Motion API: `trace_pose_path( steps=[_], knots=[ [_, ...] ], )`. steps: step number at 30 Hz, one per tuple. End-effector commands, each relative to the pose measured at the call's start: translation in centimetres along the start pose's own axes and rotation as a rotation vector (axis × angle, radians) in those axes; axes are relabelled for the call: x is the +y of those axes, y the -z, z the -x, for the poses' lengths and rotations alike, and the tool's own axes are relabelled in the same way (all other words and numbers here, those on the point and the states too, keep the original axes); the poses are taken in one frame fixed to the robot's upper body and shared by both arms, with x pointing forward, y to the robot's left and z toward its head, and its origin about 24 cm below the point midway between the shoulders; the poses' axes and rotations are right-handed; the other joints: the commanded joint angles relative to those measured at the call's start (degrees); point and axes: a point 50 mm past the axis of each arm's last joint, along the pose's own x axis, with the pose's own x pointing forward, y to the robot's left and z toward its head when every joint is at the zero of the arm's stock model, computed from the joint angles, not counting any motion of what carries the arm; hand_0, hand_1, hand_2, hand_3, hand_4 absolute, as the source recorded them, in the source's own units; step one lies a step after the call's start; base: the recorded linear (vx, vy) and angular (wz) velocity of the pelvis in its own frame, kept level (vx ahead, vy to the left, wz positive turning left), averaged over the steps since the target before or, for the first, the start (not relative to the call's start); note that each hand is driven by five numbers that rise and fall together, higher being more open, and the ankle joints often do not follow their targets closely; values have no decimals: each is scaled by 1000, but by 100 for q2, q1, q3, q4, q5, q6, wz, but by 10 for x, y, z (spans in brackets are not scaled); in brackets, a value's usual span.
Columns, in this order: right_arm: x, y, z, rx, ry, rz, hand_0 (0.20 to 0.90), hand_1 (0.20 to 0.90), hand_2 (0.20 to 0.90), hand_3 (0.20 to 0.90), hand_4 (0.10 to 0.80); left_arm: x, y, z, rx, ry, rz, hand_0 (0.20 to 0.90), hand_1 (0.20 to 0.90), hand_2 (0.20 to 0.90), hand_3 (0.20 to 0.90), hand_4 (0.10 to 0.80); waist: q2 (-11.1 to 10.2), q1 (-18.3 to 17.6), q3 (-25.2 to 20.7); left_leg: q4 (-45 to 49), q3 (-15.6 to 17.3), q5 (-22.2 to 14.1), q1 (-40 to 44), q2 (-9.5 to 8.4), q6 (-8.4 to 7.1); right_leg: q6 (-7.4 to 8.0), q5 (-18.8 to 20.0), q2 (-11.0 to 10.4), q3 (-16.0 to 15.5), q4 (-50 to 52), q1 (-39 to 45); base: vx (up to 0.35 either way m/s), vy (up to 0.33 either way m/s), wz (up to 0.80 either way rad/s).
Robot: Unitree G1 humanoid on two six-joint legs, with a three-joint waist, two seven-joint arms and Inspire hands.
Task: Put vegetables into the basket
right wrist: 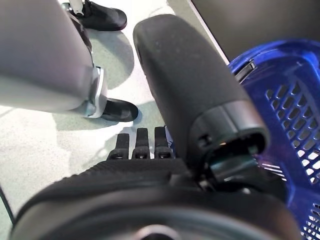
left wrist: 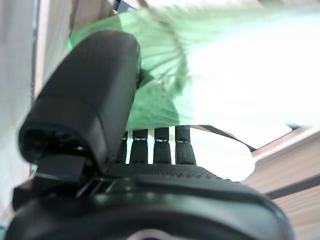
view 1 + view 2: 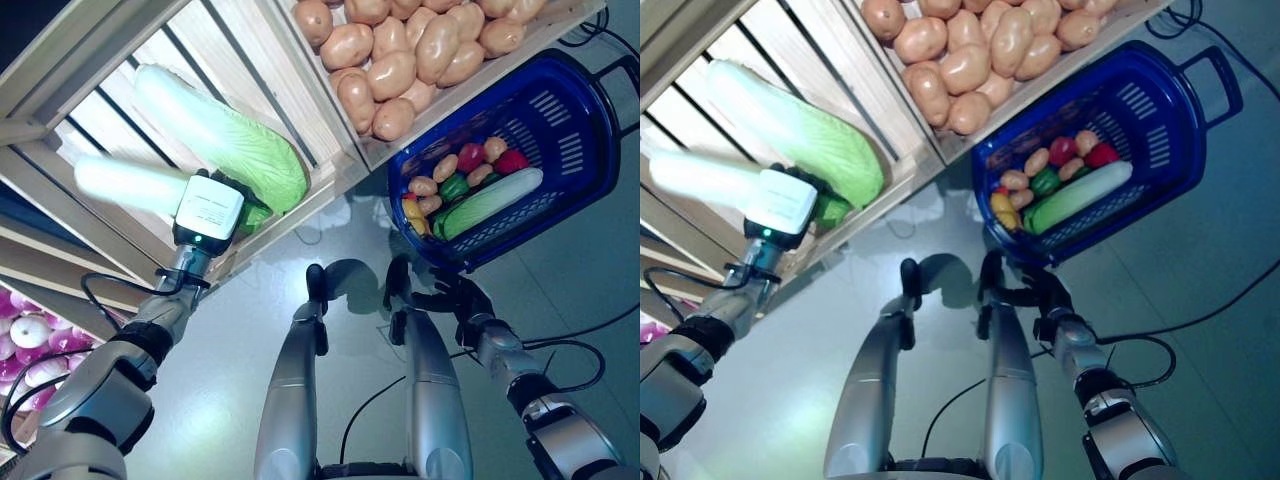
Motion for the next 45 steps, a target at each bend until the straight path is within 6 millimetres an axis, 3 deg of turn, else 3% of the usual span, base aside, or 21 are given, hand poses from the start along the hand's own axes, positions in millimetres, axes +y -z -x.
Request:
trace_pose_path(
  steps=[1,7,13,20,25,31,39,41,45],
  knots=[
    [-15,-16,3,-90,47,-18,900,900,900,900,800,-11,4,12,58,67,25,300,300,300,300,400,62,51,-16,-3,39,178,-186,45,-301,225,225,-15,-26,-471,419,0,0,0],
    [-15,-18,2,-86,53,-24,900,900,900,900,800,-10,7,11,111,63,63,300,300,300,300,400,45,64,-16,-137,31,227,-42,26,-312,233,257,-21,-63,-615,587,0,0,0],
    [-15,-13,2,-77,57,-36,900,900,900,900,800,-4,11,13,215,-89,179,300,300,300,300,400,17,103,-16,-254,-2,276,72,20,-324,228,270,-16,-79,-730,726,10,-7,-1],
    [-15,-3,7,-66,84,-61,900,900,900,900,800,26,12,1,202,-352,305,300,300,300,300,400,82,209,-16,-237,-45,213,131,-47,-318,193,198,-67,-151,-692,792,15,-20,3],
    [-8,2,10,-59,90,-78,900,900,900,900,800,44,7,-2,188,-449,351,300,300,300,300,400,85,284,-16,-326,-104,196,306,-78,-319,200,171,-92,-220,-776,982,12,-34,5],
    [-10,20,15,-22,111,-113,900,900,900,900,800,61,4,-2,159,-518,430,300,300,300,300,400,55,405,-16,-625,-143,199,904,-93,-314,242,117,-117,-383,-1002,1613,9,-59,9],
    [-9,47,23,52,134,-149,900,900,900,900,800,68,-8,2,158,-559,609,300,300,300,300,400,-23,508,-16,-1115,-212,227,2097,-27,-368,276,114,-80,-593,-1525,2913,70,-41,2],
    [-14,71,34,120,156,-160,900,900,900,900,800,65,-22,14,156,-537,707,300,300,300,300,400,-51,556,-311,-1452,-267,273,2514,18,-401,307,185,-74,-682,-1899,3398,190,-32,4],
    [-19,96,48,192,186,-172,900,900,900,900,800,64,-37,26,171,-501,890,300,300,300,300,400,-57,591,-632,-1768,-331,278,2932,47,-427,316,213,-52,-746,-2228,3870,150,-1,3]
  ],
)
